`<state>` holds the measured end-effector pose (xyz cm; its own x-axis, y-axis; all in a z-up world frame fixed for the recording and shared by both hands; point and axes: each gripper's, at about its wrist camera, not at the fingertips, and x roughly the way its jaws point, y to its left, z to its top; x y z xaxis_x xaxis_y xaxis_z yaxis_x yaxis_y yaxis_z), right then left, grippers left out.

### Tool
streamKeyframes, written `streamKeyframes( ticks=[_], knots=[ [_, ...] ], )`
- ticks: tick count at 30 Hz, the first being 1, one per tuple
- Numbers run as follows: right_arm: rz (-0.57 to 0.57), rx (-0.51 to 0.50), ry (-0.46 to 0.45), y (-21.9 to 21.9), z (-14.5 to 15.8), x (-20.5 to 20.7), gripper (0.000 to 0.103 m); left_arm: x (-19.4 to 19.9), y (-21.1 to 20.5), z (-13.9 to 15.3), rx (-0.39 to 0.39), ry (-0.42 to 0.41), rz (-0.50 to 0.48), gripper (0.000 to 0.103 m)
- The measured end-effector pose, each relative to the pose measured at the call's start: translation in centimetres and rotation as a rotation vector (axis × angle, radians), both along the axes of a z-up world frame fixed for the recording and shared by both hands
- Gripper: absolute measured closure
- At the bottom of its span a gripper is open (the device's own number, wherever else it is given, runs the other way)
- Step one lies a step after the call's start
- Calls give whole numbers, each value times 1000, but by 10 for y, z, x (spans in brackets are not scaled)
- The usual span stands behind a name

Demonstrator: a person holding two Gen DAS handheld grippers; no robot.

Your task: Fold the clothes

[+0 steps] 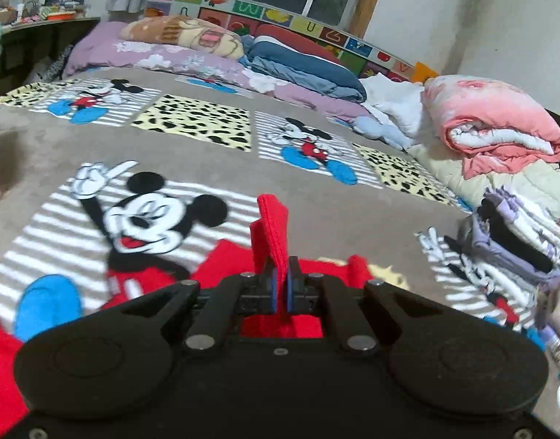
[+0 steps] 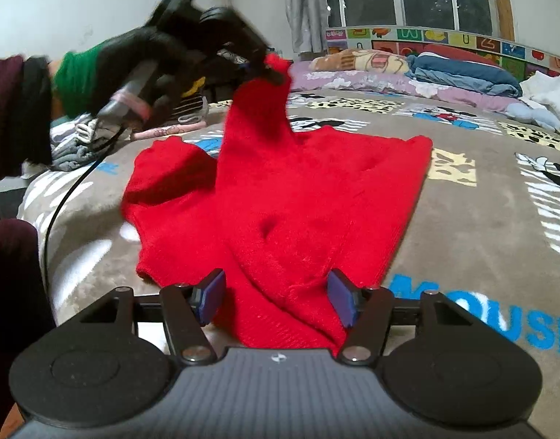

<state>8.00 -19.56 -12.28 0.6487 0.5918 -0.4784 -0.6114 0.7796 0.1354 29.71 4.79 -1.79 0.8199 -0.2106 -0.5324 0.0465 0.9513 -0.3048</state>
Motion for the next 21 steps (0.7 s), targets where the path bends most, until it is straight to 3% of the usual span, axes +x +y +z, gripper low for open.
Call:
streamKeyframes(
  ticks=[4, 9, 14, 21],
  knots=[
    [0, 10, 0, -3, 0, -1, 46, 20, -24, 1, -19, 21, 2, 101],
    [2, 23, -31, -6, 2, -6, 53, 43, -56, -9, 13, 63, 20, 101],
    [18, 16, -32, -5, 0, -9, 53, 62, -79, -25, 45, 108, 58, 101],
    [17, 106, 31, -17, -2, -1, 53, 74, -108, -41, 127, 121, 62, 101]
  ],
)
